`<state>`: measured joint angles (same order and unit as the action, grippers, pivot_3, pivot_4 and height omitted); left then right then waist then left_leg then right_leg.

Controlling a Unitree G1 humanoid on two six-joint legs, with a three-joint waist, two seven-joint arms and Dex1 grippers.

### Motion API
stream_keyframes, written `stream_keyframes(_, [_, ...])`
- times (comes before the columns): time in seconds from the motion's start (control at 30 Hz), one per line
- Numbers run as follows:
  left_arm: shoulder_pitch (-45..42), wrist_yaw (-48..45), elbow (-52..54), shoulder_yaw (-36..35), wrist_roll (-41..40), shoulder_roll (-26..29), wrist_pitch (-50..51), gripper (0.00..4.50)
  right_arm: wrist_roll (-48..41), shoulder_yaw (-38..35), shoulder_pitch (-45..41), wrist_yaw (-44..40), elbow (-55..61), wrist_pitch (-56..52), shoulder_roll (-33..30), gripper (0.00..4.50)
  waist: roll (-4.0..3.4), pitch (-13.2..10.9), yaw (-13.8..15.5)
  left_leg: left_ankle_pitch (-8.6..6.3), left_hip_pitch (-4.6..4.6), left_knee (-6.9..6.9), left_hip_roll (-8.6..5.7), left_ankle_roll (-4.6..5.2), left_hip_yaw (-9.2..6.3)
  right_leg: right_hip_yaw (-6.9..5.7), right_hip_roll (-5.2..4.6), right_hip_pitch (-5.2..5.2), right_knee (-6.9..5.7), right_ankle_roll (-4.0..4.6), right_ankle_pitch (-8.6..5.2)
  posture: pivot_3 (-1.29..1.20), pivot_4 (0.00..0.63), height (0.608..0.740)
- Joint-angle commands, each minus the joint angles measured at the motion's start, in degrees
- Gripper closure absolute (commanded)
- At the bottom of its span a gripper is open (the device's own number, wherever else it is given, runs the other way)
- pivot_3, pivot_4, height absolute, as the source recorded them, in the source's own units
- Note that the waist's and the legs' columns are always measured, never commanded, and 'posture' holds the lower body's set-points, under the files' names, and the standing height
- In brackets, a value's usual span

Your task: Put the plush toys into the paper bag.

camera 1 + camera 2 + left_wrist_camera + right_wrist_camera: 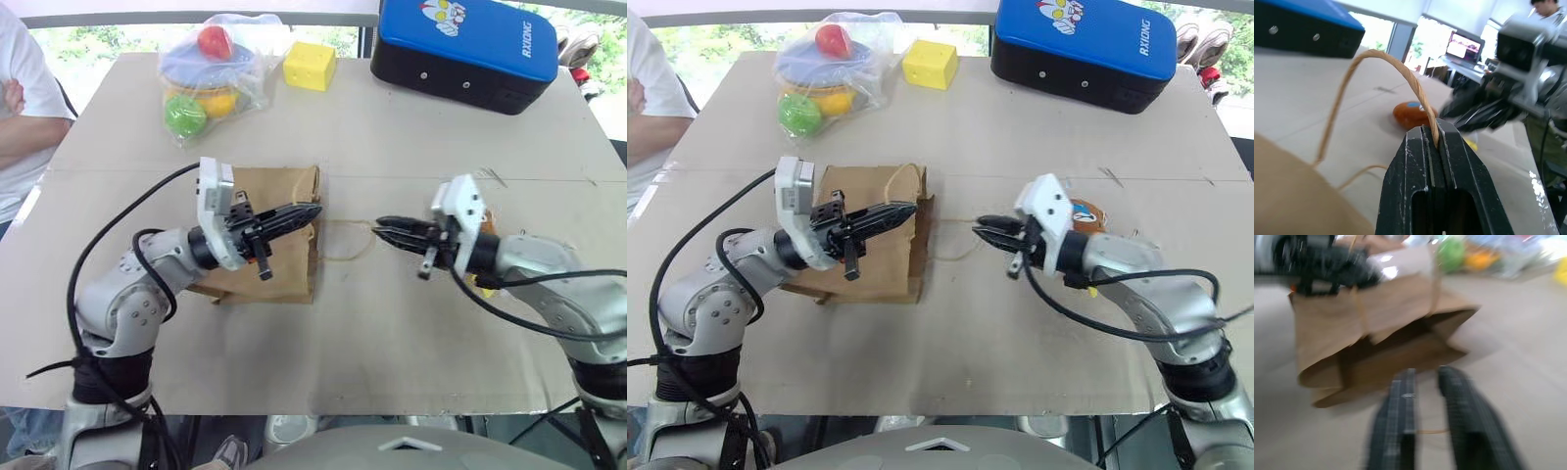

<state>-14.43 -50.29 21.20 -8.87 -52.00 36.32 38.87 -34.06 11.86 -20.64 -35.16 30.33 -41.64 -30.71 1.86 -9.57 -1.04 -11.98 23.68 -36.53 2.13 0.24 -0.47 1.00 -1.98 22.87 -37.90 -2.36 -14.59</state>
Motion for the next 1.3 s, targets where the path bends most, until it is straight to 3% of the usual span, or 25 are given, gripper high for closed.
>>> stream_keyframes(0.03, [-1.12,-1.06,0.33,-0.85,-1.77,0.05,0.35,4.5,3.51,3.85,-3.21,-2.22,-5.61,4.36,3.52,4.45,0.0,0.0,-0.06,0.0,0.0,0.0,0.01,0.0,0.0,0.01,0.01,0.0,0.0,0.01,0.0,0.0,0.15,0.74])
stream_keyframes(0.33, [-3.21,-0.29,0.4,-3.09,-4.04,0.18,1.36,4.5,14.59,15.37,-13.17,-13.83,-36.43,21.01,19.73,4.45,0.01,0.0,0.05,0.0,0.02,-0.02,0.0,0.0,0.02,0.01,0.0,0.01,0.02,0.01,0.02,0.0,0.15,0.74])
stream_keyframes(0.57, [-3.45,3.23,1.17,-4.57,-3.42,-1.47,-0.14,4.5,20.98,17.18,-17.38,-20.81,-54.57,35.52,28.81,4.45,-0.02,-0.01,0.09,0.0,0.02,-0.01,0.01,-0.01,0.0,-0.01,-0.01,0.01,0.01,0.02,0.03,0.0,0.15,0.74])
stream_keyframes(0.77, [-5.37,8.23,1.95,-7.32,-4.32,-2.02,-0.35,4.5,27.83,18.13,-19.88,-20.8,-67.68,42.62,33.77,4.45,-0.02,-0.01,0.06,0.01,0.01,-0.01,0.01,-0.02,-0.05,-0.03,-0.01,0.01,-0.01,0.04,0.04,0.0,0.15,0.74])
stream_keyframes(1.3, [-10.04,10.11,2.69,-11.83,-7.69,5.96,3.04,4.5,32.15,11.44,-24.17,-13.46,-77.3,41.32,39.76,4.45,-0.01,0.0,-1.3,0.02,-0.39,0.13,0.13,-0.06,0.06,0.16,0.16,-0.13,-0.12,0.18,0.12,0.0,0.15,0.74])
